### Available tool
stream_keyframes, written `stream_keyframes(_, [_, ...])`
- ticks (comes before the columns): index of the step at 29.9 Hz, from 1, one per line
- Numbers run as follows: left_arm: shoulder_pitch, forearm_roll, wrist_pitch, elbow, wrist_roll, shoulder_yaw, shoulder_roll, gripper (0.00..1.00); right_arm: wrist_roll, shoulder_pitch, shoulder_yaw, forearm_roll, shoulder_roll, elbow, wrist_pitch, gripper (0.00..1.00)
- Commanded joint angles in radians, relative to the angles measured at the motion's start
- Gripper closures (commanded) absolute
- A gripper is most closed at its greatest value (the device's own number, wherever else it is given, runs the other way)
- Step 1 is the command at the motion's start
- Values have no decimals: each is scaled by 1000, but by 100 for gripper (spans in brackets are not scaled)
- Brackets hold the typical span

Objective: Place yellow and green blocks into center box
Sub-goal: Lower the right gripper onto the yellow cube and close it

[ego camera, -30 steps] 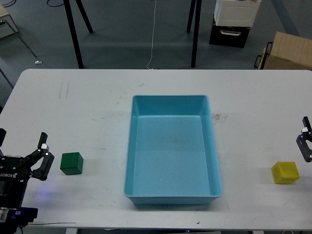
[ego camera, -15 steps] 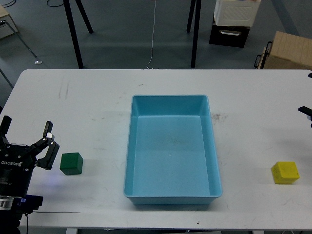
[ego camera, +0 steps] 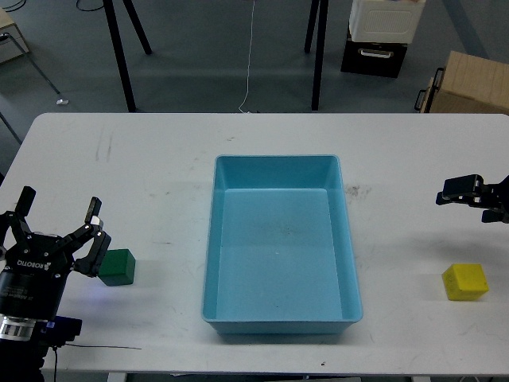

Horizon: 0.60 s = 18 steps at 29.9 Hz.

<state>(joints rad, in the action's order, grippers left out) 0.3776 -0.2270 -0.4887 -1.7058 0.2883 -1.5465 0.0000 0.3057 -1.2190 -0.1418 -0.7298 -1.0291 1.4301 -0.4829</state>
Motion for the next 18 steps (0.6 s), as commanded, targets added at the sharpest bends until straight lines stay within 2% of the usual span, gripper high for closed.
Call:
stream_keyframes(1, [1, 0, 0, 0, 0, 17, 0, 0, 38, -54, -139, -54, 43, 42, -6, 0])
stream_keyframes(5, [1, 0, 0, 0, -1, 19, 0, 0, 52, -50, -200, -149, 81, 67, -6, 0])
stream_keyframes(14, [6, 2, 0, 5, -3, 20, 0, 0, 79, -24, -248, -192, 161, 67, -6, 0])
stream_keyframes(18, [12, 8, 0, 5, -3, 20, 0, 0, 107, -8, -260, -194, 179, 66, -6, 0])
